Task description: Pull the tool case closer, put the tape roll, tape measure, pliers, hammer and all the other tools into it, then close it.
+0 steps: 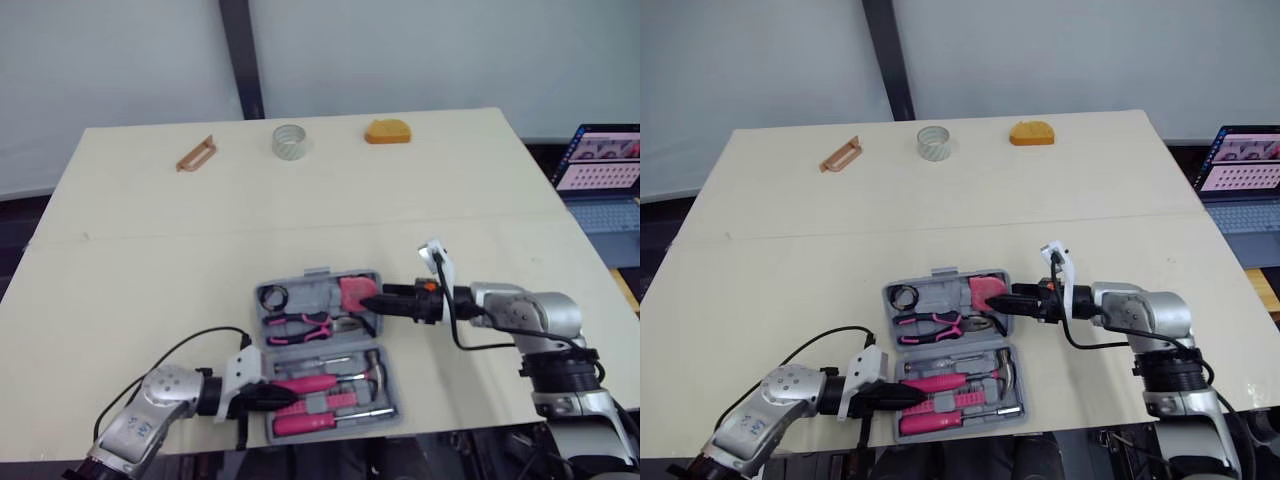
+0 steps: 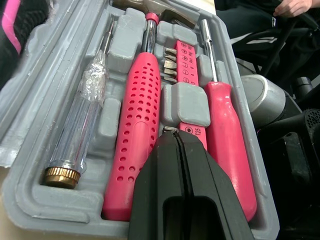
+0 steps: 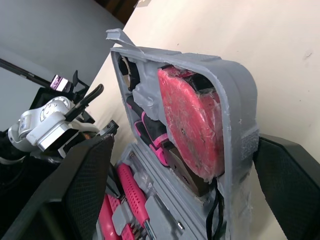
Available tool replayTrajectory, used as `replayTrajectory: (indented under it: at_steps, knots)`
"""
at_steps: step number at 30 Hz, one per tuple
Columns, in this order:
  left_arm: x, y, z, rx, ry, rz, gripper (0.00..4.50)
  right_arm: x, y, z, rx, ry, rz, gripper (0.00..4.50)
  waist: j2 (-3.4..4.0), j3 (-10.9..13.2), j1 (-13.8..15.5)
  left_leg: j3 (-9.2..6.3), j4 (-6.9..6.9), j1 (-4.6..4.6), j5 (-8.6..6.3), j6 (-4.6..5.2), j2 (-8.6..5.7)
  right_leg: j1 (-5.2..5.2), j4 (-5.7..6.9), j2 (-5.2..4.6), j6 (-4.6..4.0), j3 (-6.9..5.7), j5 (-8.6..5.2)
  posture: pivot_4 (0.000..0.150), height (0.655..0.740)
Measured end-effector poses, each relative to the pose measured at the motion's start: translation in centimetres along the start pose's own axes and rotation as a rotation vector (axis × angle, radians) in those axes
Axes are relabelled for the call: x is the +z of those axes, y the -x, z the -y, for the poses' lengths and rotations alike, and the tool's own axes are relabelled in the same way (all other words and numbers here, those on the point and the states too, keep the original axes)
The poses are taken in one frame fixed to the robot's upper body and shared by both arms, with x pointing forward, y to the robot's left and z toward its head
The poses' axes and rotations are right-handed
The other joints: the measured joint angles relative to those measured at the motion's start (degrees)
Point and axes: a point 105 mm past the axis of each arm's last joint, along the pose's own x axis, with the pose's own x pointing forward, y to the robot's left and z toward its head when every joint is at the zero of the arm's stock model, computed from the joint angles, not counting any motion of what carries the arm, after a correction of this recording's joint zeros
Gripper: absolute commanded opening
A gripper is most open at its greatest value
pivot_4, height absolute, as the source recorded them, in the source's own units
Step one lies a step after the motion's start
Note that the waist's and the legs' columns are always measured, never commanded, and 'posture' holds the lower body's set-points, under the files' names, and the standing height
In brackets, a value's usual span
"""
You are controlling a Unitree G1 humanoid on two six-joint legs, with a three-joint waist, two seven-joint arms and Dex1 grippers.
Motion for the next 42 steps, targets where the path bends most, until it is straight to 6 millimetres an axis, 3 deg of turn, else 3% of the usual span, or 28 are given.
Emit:
replayTrajectory:
  at_steps: [13,30,42]
  knots:
    - [0.3,-0.2,-0.1,0.009,0.021,0.006,0.00,1.5,0.0,-1.8,0.083,0.079,-0.019,4.44,0.00,0.0,0.1,0.00,0.00,0.00,0.01,-0.01,0.00,0.01,-0.02,-0.01,0.00,0.00,0.00,0.150,0.7400]
    - [0.1,0.8,0.7,0.137,0.095,-0.003,0.00,1.5,0.7,-3.1,0.161,0.103,-0.038,4.44,-0.03,0.0,0.0,-0.02,-0.02,-0.07,0.00,-0.01,0.00,-0.04,-0.07,0.00,0.00,-0.01,0.00,0.150,0.7400]
    - [-0.1,1.4,1.0,0.198,0.158,0.053,0.00,0.4,1.4,-5.9,0.277,0.172,-0.134,4.44,-0.16,0.1,-0.1,-0.02,-0.02,-0.09,0.00,-0.02,0.01,-0.05,-0.11,0.00,0.00,-0.02,0.00,0.150,0.7400]
